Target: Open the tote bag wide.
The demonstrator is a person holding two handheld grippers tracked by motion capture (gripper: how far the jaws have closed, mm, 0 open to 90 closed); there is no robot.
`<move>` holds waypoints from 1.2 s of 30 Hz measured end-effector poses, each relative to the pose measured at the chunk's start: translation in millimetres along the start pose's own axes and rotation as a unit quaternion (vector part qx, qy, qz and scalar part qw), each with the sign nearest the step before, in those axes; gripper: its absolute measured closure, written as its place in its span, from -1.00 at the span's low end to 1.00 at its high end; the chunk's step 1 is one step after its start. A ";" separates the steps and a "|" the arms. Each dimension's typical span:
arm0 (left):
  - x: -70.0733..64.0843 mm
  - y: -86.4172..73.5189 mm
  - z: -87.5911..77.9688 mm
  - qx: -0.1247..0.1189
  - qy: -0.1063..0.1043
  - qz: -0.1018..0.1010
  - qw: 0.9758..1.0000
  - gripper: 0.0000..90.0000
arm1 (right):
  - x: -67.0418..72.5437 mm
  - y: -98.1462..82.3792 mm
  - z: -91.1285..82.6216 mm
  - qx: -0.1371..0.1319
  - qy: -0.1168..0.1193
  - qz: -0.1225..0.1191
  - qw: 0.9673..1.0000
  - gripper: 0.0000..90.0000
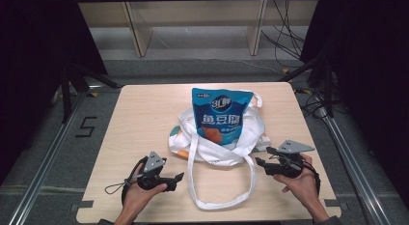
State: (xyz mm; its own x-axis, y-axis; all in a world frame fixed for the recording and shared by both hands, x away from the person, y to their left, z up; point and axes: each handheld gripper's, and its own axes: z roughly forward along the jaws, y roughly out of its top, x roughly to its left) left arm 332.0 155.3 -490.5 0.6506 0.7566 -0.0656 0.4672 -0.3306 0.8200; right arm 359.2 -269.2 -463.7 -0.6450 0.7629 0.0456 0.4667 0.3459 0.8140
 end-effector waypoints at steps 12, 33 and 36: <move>-10.4 -7.1 -10.2 0.008 0.002 0.005 1.000 -0.67 | 10.9 -15.7 -11.6 0.003 0.002 0.006 1.000 -0.18; -29.1 -16.9 -16.3 0.016 -0.008 0.031 0.999 -0.67 | 20.4 -38.4 -27.2 0.010 0.007 0.024 1.000 -0.27; -31.5 -18.5 -17.4 0.015 -0.008 0.027 1.000 -0.67 | 20.5 -41.1 -28.6 0.008 0.009 0.009 1.000 -0.28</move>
State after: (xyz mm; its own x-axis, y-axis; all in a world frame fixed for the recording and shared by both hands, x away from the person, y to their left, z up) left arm 292.4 147.4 -493.7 0.6843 0.7285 -0.0314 0.4492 -0.3872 0.8051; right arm 309.5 -283.4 -479.7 -0.6480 0.7584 0.0705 0.4878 0.3422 0.8031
